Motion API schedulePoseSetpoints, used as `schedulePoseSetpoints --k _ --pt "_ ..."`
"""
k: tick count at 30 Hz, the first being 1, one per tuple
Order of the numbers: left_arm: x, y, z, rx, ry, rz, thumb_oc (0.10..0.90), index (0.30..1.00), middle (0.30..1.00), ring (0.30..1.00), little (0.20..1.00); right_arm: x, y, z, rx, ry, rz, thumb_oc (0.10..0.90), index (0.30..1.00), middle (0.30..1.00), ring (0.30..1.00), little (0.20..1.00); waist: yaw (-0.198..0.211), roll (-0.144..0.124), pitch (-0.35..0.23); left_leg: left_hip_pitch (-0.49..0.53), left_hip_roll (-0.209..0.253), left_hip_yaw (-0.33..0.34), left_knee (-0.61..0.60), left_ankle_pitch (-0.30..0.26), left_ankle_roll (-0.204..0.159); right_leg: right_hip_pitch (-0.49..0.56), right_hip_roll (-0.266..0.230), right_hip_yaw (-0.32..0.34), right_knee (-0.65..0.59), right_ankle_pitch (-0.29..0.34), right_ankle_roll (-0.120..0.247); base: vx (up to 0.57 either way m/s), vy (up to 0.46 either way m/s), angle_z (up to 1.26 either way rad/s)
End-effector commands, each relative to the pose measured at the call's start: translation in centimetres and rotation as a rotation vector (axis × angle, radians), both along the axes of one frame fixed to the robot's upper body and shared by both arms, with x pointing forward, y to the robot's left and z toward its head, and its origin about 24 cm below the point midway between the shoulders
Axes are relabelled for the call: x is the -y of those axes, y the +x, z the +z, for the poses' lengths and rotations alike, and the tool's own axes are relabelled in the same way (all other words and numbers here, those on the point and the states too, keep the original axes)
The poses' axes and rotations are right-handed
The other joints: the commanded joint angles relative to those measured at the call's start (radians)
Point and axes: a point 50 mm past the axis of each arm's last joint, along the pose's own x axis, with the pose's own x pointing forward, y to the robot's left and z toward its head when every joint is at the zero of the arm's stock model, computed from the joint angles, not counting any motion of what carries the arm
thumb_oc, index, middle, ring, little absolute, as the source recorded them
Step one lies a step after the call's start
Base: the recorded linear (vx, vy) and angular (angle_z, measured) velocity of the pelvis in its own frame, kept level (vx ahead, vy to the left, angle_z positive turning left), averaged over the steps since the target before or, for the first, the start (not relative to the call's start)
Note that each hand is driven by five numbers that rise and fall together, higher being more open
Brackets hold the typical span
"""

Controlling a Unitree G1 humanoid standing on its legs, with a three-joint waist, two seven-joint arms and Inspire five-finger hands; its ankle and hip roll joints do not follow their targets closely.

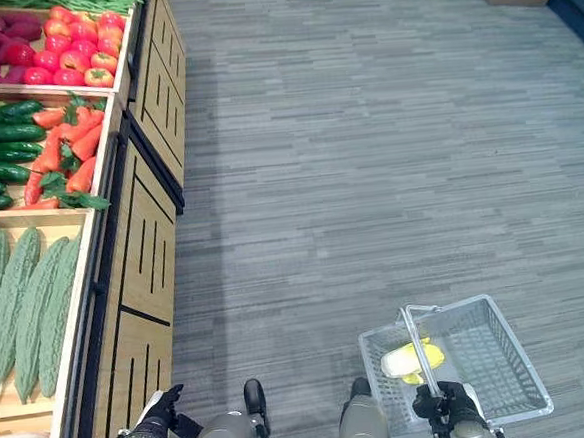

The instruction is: Get the vegetables into the basket

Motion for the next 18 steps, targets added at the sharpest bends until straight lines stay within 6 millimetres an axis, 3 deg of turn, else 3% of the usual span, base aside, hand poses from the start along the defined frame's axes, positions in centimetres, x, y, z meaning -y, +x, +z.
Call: schedulePoseSetpoints --k 1,2,3,7,10,13,15,16,18 --pt "-0.6 0.6 0.4 0.036 0.015 0.029 0.900 1.000 1.000 1.000 1.000 0.8 2.0 1.2 0.080 -0.026 0.065 0.400 0.300 0.300 0.300 0.300 0.001 0.042 0.049 -0.032 0.020 -0.038 0.043 -0.005 -0.065 0.126 0.061 -0.031 -0.133 0.040 -0.013 0.27 -0.017 0.42" --pt "-0.8 0.4 0.4 0.032 0.017 0.039 0.900 1.000 1.000 1.000 1.000 1.0 2.1 1.2 0.080 -0.032 0.063 0.400 0.300 0.300 0.300 0.300 -0.011 0.036 0.054 -0.010 0.010 -0.046 0.043 -0.021 -0.078 0.101 0.065 -0.037 -0.268 0.029 -0.007 0.54 -0.104 0.25" --pt "-0.8 0.2 0.3 0.017 0.024 0.032 0.900 1.000 1.000 1.000 1.000 1.0 2.2 1.3 0.085 -0.032 0.065 0.400 0.300 0.300 0.300 0.300 -0.042 0.028 0.058 0.037 -0.003 -0.067 0.045 -0.052 -0.098 0.071 0.068 -0.007 -0.421 0.085 0.020 0.42 -0.125 0.10" --pt "-0.7 -0.5 0.0 -0.008 0.020 0.029 0.900 1.000 1.000 1.000 1.000 1.0 1.7 1.2 0.066 -0.027 0.075 0.400 0.300 0.300 0.300 0.300 -0.069 0.027 0.051 0.089 -0.010 -0.093 0.044 -0.084 -0.108 0.053 0.076 0.036 -0.476 0.117 0.034 0.25 -0.086 0.41" --pt "-0.2 -1.2 -0.3 -0.031 0.006 0.031 0.900 1.000 1.000 1.000 1.000 1.1 1.1 1.0 0.051 -0.020 0.068 0.400 0.300 0.300 0.300 0.300 -0.068 0.032 0.031 0.118 -0.003 -0.112 0.053 -0.101 -0.123 0.078 0.086 0.017 -0.449 0.113 0.024 0.30 -0.178 0.74" --pt "0.6 -1.6 -0.6 -0.043 -0.014 0.022 0.900 1.000 1.000 1.000 1.000 1.6 1.1 1.2 0.049 -0.026 0.071 0.400 0.300 0.300 0.300 0.300 -0.068 0.054 0.013 0.123 0.049 -0.146 0.075 -0.077 -0.152 0.090 0.129 -0.012 -0.388 0.049 -0.016 0.21 -0.258 0.10" --pt "0.6 -1.6 -0.6 -0.044 -0.014 0.022 0.900 1.000 1.000 1.000 1.000 1.6 1.1 1.2 0.049 -0.026 0.071 0.400 0.300 0.300 0.300 0.300 -0.069 0.054 0.013 0.122 0.049 -0.147 0.075 -0.077 -0.153 0.089 0.129 -0.014 -0.387 0.047 -0.017 0.13 -0.159 0.26" --pt "0.8 -1.9 -0.8 -0.058 -0.021 0.013 0.900 1.000 1.000 1.000 1.000 2.0 1.1 1.4 0.055 -0.032 0.080 0.400 0.300 0.300 0.300 0.300 -0.070 0.064 0.003 0.118 0.080 -0.168 0.110 -0.047 -0.172 0.092 0.153 -0.027 -0.340 0.000 -0.041 0.19 -0.217 0.21" --pt "1.2 -1.6 -0.8 -0.051 -0.026 0.001 0.900 1.000 1.000 1.000 1.000 2.3 1.2 1.6 0.056 -0.040 0.081 0.400 0.300 0.300 0.300 0.300 -0.066 0.065 0.006 0.092 0.091 -0.184 0.167 -0.009 -0.187 0.106 0.165 -0.035 -0.332 -0.021 -0.061 0.18 -0.243 0.37"
